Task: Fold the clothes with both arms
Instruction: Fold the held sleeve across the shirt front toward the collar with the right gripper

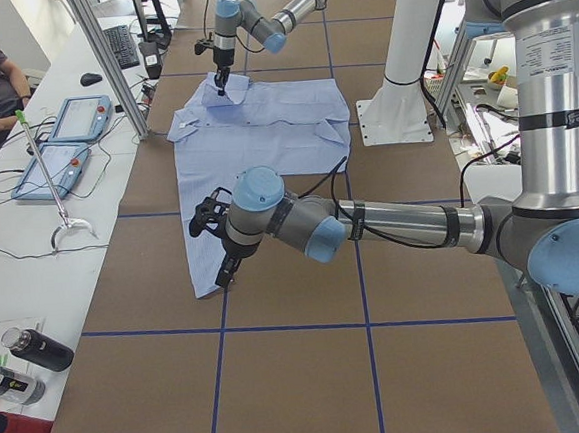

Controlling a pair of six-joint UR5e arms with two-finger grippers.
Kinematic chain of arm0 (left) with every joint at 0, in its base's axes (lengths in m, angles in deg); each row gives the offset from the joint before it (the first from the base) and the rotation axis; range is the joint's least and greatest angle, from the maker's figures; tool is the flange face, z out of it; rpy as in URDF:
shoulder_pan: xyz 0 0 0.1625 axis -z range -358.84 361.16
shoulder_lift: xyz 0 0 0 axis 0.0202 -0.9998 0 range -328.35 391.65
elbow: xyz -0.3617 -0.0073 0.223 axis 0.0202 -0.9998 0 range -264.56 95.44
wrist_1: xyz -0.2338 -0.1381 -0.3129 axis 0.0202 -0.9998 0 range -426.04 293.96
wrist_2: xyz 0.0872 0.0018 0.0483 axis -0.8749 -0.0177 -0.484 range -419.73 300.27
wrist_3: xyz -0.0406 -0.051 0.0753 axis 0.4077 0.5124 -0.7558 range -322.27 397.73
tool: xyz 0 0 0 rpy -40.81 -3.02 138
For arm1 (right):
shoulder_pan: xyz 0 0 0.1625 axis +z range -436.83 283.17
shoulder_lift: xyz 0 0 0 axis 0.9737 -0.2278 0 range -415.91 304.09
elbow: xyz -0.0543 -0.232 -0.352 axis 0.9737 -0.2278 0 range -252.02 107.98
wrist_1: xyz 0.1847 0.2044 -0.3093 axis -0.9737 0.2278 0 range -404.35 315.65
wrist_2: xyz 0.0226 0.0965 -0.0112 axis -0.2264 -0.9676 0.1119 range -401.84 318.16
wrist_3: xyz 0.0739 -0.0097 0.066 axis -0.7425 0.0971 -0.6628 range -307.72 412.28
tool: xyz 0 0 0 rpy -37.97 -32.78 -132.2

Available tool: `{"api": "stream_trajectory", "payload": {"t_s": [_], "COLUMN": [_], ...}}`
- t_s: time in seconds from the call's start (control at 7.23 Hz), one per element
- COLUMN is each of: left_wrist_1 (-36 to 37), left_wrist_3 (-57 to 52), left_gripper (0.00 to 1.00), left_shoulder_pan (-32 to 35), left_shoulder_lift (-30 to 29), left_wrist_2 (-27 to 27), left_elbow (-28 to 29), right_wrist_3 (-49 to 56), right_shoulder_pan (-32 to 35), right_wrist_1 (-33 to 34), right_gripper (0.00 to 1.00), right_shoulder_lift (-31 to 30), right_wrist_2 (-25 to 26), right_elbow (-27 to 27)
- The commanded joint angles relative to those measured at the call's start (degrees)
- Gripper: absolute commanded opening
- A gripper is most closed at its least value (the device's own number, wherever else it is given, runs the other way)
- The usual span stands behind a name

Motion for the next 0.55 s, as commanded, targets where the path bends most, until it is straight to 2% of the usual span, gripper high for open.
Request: {"api": "stream_trajectory", "payload": {"t_s": [0.0,0.41], "left_wrist_1": [0.0,0.0], "left_wrist_3": [0.0,0.0], "left_gripper": [1.00,1.00], "left_shoulder_pan": [0.0,0.0], "left_shoulder_lift": [0.0,0.0], "left_wrist_2": [0.0,-0.1], "left_elbow": [0.0,0.0], "right_wrist_3": [-1.9,-2.0], "right_shoulder_pan": [-2.6,-5.1], "right_wrist_1": [-0.9,-0.9], "right_gripper": [0.00,0.00], "right_shoulder_lift": [5.0,6.2], "right_wrist_2": [2.5,5.2], "right_elbow": [-3.4,-4.0]}}
